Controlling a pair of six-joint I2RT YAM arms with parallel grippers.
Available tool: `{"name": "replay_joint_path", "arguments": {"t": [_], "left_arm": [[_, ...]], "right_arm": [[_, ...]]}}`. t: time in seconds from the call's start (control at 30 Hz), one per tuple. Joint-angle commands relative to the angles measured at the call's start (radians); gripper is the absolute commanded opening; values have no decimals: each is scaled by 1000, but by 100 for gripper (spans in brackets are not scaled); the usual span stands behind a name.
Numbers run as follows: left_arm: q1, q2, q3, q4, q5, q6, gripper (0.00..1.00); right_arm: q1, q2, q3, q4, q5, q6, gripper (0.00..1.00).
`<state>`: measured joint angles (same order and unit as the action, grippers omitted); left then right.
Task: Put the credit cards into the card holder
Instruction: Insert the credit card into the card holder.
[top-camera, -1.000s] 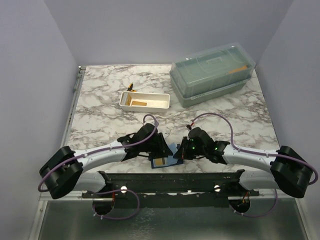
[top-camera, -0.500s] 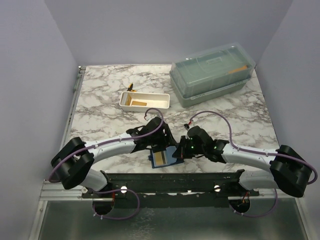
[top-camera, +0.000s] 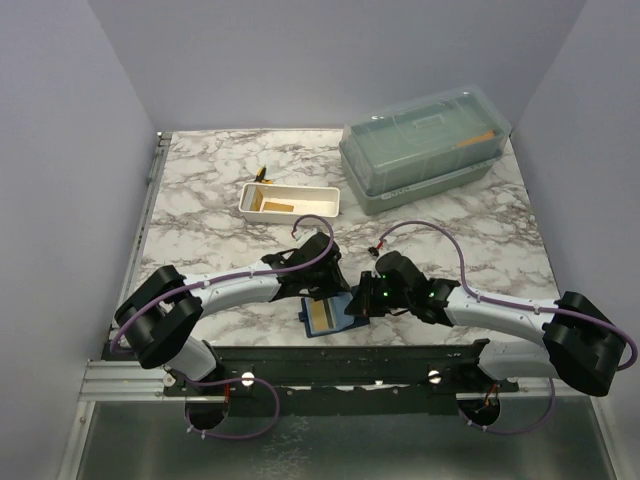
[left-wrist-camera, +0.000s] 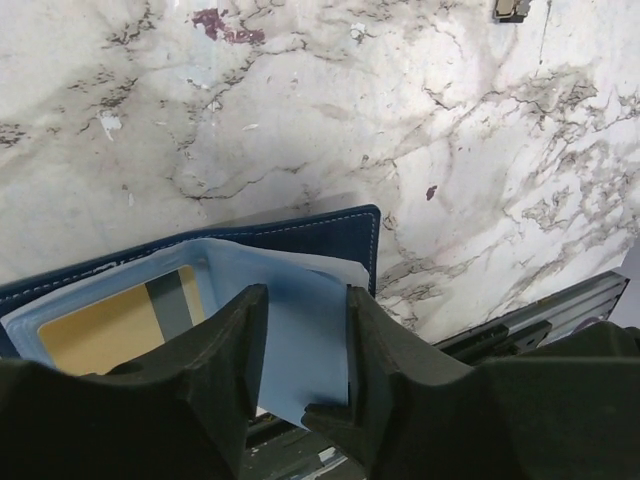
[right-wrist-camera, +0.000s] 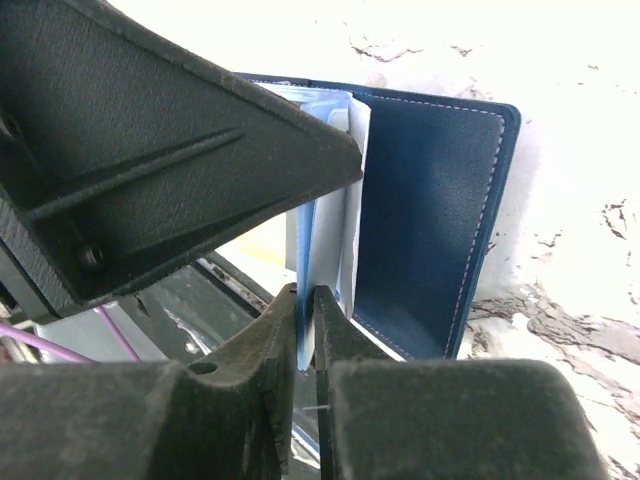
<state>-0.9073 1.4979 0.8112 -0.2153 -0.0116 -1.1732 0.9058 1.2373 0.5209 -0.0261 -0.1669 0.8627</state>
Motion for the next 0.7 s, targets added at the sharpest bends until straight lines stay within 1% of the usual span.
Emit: {"name": "replay_joint_path", "arguments": {"t": [0.0, 0.1, 0.17, 0.23, 0.33, 0.5, 0.67], "left_arm": [[-6, -30, -24, 51, 9, 23, 38], [-6, -56, -51, 72, 10, 31, 32], [-7, -73, -70, 83, 10, 34, 30], [-5, -92, -86, 91, 10, 39, 29], [-5, -115, -107, 95, 33, 38, 29], [-4, -139, -131, 102, 43, 39, 27], [-5, -152, -139, 104, 43, 43, 25]], "right_arm": [[-4, -12, 27, -36, -11, -3, 20], [-3, -41, 33, -65, -6, 9, 31], [-2, -60, 40, -92, 7, 20, 35], [-4, -71, 51, -127, 30, 35, 37], [-4, -75, 58, -139, 47, 35, 37], [-3, -43, 80, -141, 43, 25, 35], [-3, -26, 92, -149, 52, 17, 27]]}}
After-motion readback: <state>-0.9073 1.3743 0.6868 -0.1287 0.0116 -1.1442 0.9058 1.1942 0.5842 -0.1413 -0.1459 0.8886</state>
